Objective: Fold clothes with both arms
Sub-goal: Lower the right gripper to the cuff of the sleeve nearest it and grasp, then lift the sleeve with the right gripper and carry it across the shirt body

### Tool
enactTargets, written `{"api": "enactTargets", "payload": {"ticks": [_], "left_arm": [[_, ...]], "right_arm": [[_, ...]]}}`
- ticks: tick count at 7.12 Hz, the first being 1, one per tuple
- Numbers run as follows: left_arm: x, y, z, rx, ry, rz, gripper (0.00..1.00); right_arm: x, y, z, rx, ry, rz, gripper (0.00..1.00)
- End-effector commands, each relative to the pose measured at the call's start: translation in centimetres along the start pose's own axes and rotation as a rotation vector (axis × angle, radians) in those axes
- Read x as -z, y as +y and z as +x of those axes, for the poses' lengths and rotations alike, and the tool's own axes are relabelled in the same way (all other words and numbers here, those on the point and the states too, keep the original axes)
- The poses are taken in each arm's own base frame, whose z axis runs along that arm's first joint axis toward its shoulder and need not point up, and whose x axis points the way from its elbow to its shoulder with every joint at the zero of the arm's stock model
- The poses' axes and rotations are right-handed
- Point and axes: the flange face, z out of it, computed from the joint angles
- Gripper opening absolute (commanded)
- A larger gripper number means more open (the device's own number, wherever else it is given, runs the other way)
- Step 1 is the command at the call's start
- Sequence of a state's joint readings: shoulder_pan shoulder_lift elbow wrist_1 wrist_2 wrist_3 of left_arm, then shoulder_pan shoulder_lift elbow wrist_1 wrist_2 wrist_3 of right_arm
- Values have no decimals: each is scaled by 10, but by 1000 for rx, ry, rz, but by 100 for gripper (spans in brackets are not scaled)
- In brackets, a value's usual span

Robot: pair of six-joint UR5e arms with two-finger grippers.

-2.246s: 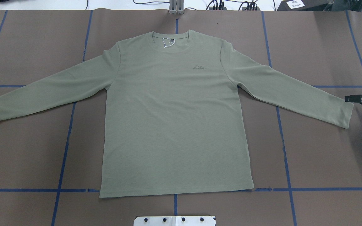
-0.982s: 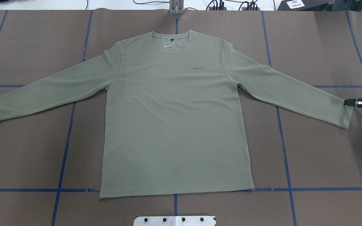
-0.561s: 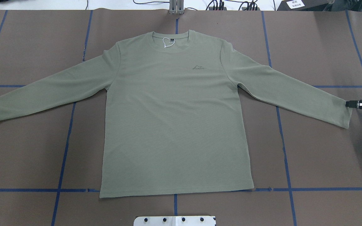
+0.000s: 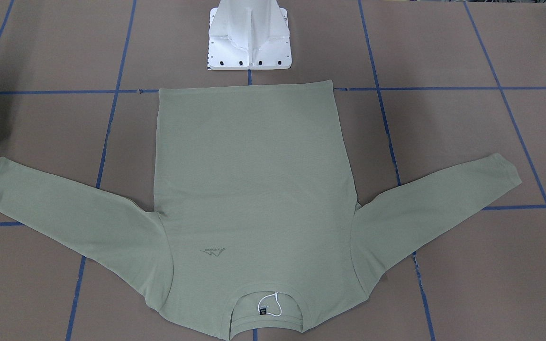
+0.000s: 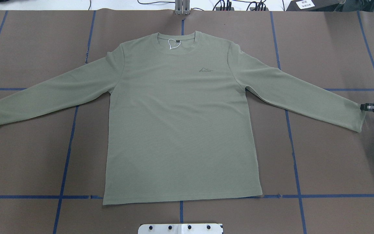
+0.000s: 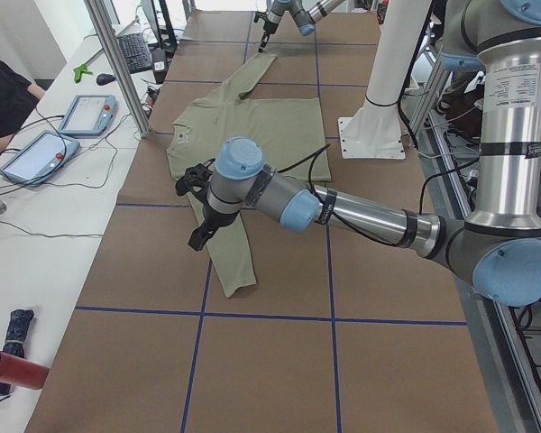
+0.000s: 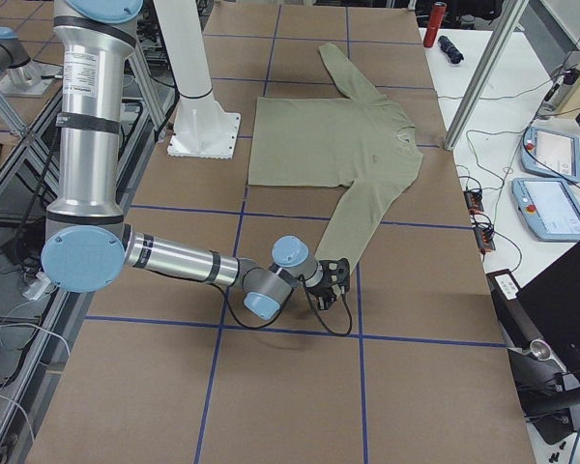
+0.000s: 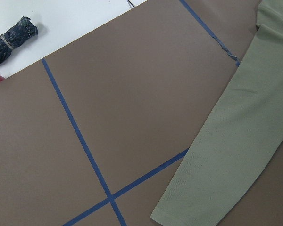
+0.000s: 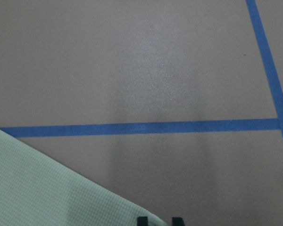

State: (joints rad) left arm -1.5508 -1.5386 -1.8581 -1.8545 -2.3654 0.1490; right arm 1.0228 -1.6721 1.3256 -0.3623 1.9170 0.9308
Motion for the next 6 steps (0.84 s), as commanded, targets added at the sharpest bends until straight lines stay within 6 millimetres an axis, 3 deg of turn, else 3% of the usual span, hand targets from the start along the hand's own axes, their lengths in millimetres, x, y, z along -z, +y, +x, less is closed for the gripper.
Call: {"api": "enactTargets", "payload": {"ticks": [1,2,5,6], "left_arm": [[0,0,0,-1,0,0,100],[0,0,0,0,0,-1,100],[-1,0,-1,2,0,-1,100],[-1,0,-1,2,0,-1,100]], "right_arm": [[16,-16,-13,-5,-18,23,0],[37,-40,-36,-30,7,21,0],[170,-108,-194,-95,153,-20,0],[193,-142,-245,-114,199,-8,0]]}}
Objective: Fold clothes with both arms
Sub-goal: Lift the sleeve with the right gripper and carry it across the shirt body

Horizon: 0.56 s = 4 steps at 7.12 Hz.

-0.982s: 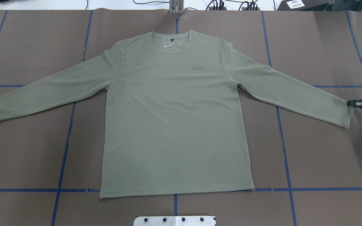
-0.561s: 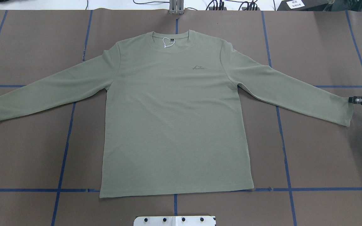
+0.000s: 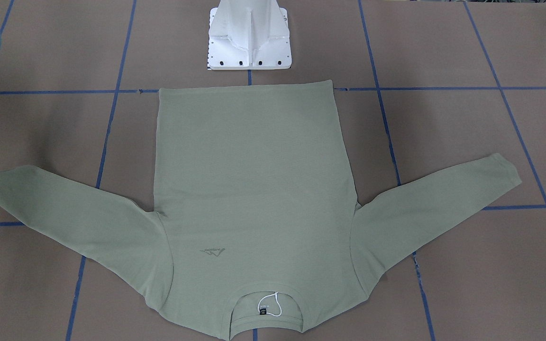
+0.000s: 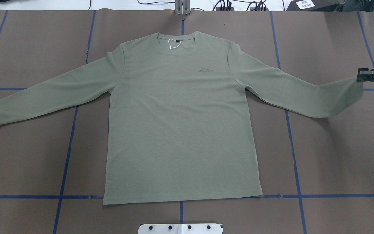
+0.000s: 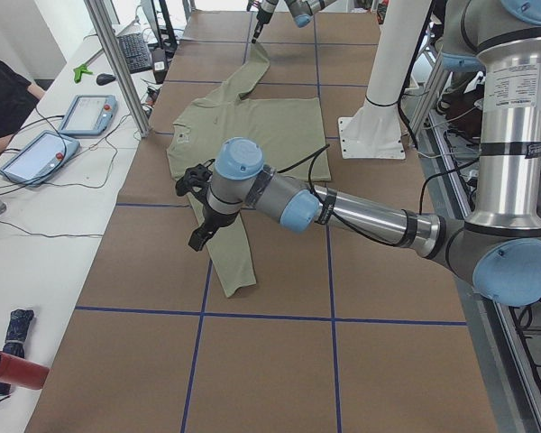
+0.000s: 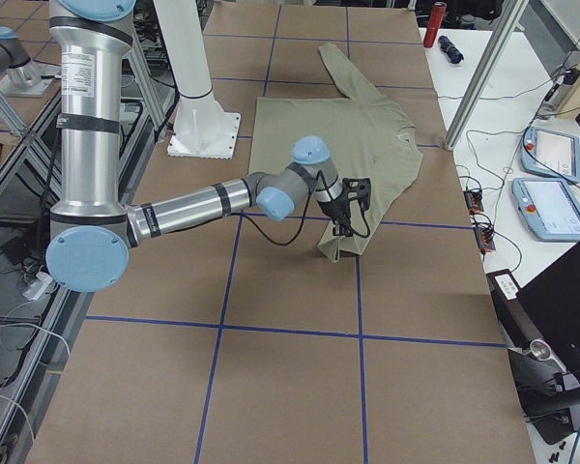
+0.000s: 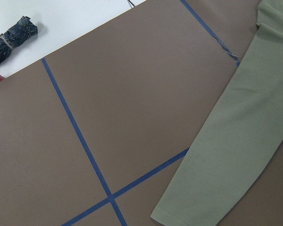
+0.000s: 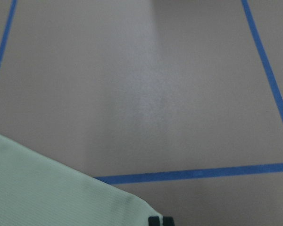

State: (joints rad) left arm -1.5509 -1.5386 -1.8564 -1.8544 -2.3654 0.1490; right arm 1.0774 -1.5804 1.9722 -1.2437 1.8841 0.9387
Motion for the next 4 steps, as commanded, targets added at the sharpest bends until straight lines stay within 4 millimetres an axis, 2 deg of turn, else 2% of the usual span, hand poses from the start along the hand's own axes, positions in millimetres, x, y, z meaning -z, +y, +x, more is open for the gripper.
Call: {"api": "enactTargets", "payload": {"ticks": [1,2,4], "left_arm": [[0,0,0,-1,0,1,100],[1,-1,1,1,0,2,100],[1,-1,0,5,0,1,100]], "right_arm": [[74,-52,-123,-58,98,7,0],[89,-62,-195,-105,182,26,0],[87,-76,-337,-241,191,103,0]]}}
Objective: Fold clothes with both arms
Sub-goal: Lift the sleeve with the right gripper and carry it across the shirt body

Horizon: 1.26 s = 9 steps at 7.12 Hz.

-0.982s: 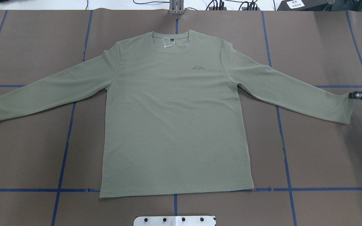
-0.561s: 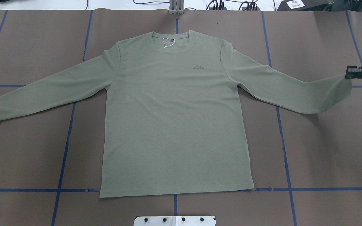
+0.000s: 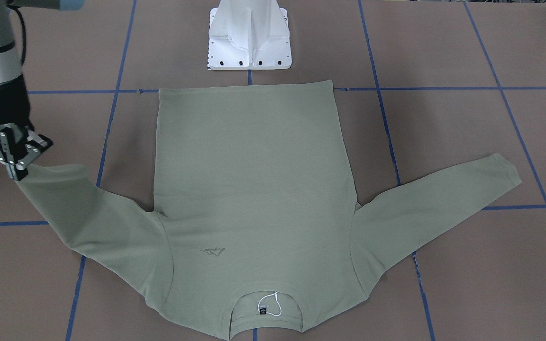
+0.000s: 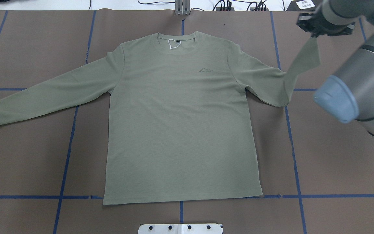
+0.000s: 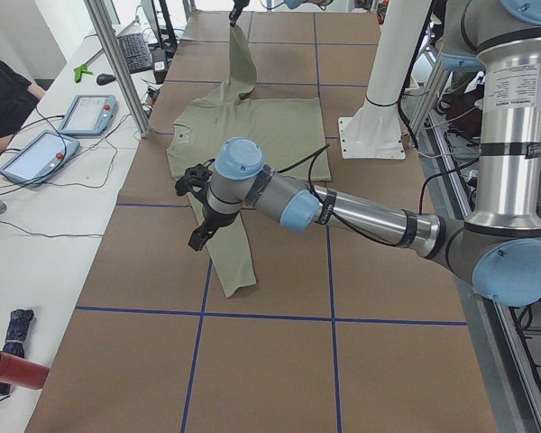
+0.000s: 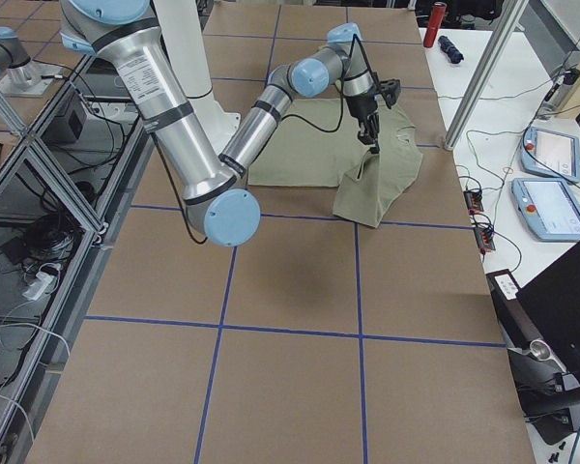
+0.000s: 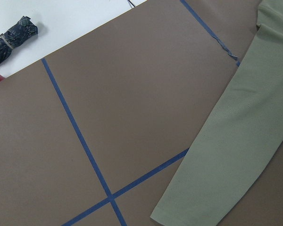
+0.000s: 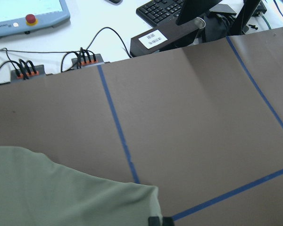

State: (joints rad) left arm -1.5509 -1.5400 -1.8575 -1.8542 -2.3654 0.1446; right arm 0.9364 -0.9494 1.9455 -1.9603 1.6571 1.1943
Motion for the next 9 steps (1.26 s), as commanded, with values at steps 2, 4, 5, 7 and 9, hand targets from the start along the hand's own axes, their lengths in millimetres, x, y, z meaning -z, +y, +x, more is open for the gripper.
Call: {"api": "enactTargets", "payload": {"ticks": [2,4,5,7,9], "left_arm": [[-1,0,0,5,0,-2,100],[0,-1,0,6,-1,-1,100],[0,-1,0,6,-1,-1,100],[-2,1,-2,7,-1,-4,100],[-2,1,-2,8,1,-5,100]], "right_arm": [[38,16,-244,-232,65,91,0],[33,71,-323,-240,17,185,0],[37,89,-335,-212,-4,248,0],[44,125,-376,-156,-39,322,0],[34,176,-399,-84,-55,377,0]]}}
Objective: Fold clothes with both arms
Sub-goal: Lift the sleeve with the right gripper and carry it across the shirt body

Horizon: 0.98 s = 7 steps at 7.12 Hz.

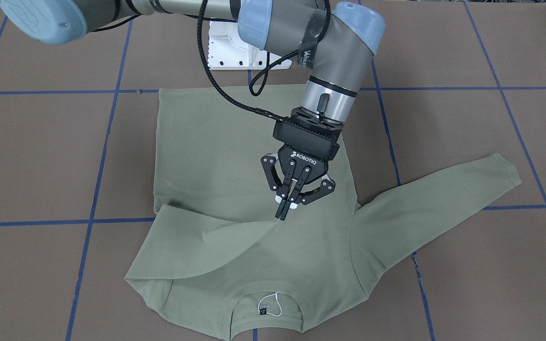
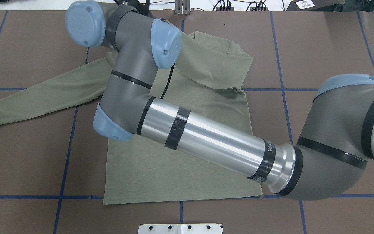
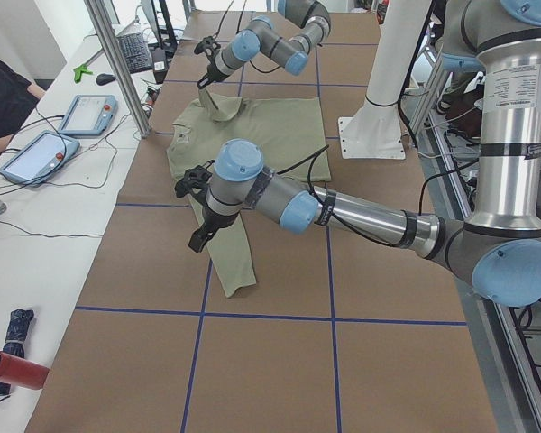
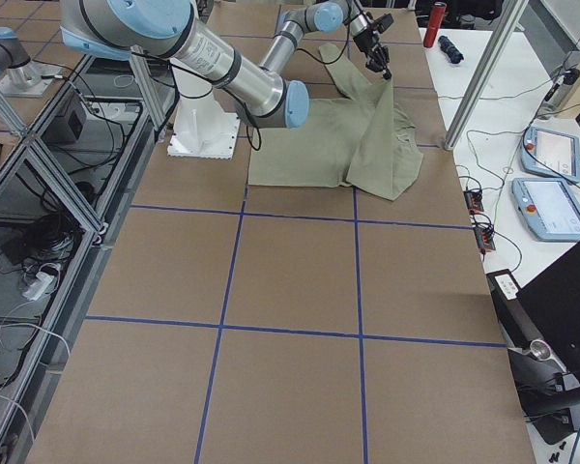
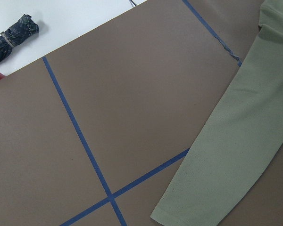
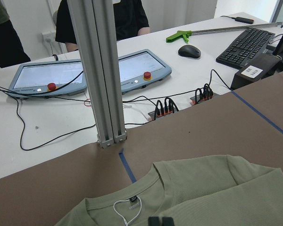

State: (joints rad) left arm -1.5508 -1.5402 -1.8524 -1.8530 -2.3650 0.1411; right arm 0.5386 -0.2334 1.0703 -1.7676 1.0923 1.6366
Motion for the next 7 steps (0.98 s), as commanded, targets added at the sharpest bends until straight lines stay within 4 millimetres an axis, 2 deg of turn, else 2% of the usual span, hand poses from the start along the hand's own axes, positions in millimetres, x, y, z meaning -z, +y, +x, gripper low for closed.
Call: {"api": "enactTargets", "payload": {"ticks": [1,3,5,6,7], "left_arm": [[-1,1,-1,2,1,-2,100],[-6,3,-5,9,3,-12,100],[-6,3,-5,9,3,-12,100],[-5,3,-5,8,2,-9,100],[-3,2,-3,7,1,-7,100]], "right_arm": [[19,42,-19,68,-30,45,0],[15,70,-34,62,-92,38,0],[40,82,-49,60,-121,11,2],[42,84,-59,52,-127,-2,31],[44,83,-65,28,-161,-13,41]]}}
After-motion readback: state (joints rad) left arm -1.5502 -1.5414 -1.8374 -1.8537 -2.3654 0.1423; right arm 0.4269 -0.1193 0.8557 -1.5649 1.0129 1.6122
